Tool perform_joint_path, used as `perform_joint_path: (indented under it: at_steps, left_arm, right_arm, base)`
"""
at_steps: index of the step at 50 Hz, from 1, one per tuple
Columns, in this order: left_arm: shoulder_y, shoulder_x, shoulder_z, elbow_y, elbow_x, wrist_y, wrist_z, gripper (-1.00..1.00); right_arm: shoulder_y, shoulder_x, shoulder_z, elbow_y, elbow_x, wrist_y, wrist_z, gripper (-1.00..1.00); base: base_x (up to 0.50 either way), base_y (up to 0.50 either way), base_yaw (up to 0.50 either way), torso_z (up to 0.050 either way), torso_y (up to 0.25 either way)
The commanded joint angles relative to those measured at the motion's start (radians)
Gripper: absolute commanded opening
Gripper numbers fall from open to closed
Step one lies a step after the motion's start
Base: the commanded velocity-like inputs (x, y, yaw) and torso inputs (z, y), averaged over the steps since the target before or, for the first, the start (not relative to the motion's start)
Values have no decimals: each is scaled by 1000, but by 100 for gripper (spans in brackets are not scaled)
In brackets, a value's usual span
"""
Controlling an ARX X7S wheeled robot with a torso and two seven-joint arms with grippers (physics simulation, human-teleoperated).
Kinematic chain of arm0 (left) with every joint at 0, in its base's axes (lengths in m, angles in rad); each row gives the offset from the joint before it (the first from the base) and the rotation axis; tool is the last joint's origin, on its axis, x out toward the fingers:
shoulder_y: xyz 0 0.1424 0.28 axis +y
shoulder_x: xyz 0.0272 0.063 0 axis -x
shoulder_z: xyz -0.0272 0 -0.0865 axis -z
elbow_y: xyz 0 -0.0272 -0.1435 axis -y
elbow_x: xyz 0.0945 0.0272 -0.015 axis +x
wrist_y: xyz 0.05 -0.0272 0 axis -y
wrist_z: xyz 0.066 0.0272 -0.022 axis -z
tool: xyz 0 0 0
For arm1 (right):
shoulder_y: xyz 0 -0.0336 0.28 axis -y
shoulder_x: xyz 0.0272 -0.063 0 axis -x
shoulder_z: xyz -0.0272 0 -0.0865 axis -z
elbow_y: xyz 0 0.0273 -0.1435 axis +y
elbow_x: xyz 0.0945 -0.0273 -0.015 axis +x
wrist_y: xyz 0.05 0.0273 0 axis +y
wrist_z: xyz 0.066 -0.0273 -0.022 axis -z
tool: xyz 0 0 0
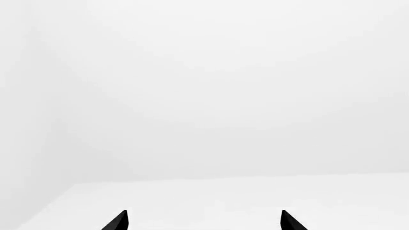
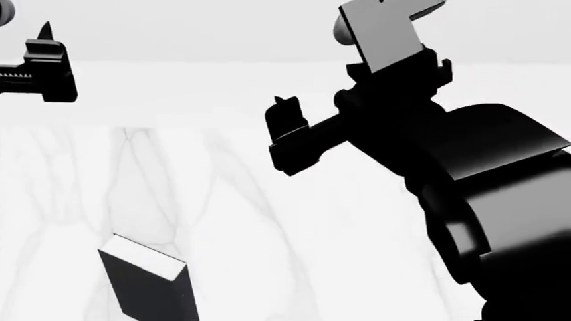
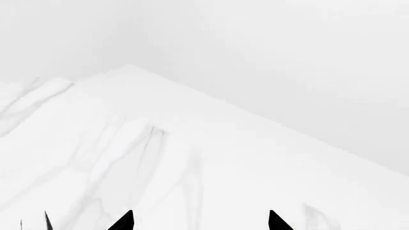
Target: Pick up the book on the left and place it on top of the shelf.
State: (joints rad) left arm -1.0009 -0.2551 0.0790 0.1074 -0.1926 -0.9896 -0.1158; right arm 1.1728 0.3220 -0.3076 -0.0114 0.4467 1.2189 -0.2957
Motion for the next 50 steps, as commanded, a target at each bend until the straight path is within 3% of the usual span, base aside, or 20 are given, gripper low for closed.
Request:
perform_joint_path:
  at_steps: [1,31,50]
  left_arm:
    - [-4,-5,5,-6,1,7,-4,100]
    - [-6,-15,15,-16,-5,12,-9,100]
    - [-4,-20,17,-14,-11,13,-11,100]
  right_arm:
    - [19,58,-128,7,82,3,-207,100]
    - [-46,40,-140,-77,179,70,-240,100]
    - [-34,-26,-212,128,106,-94,-273,100]
  base:
    - [0,0,0,0,0]
    - [0,0,0,0,0]
    - [0,0,0,0,0]
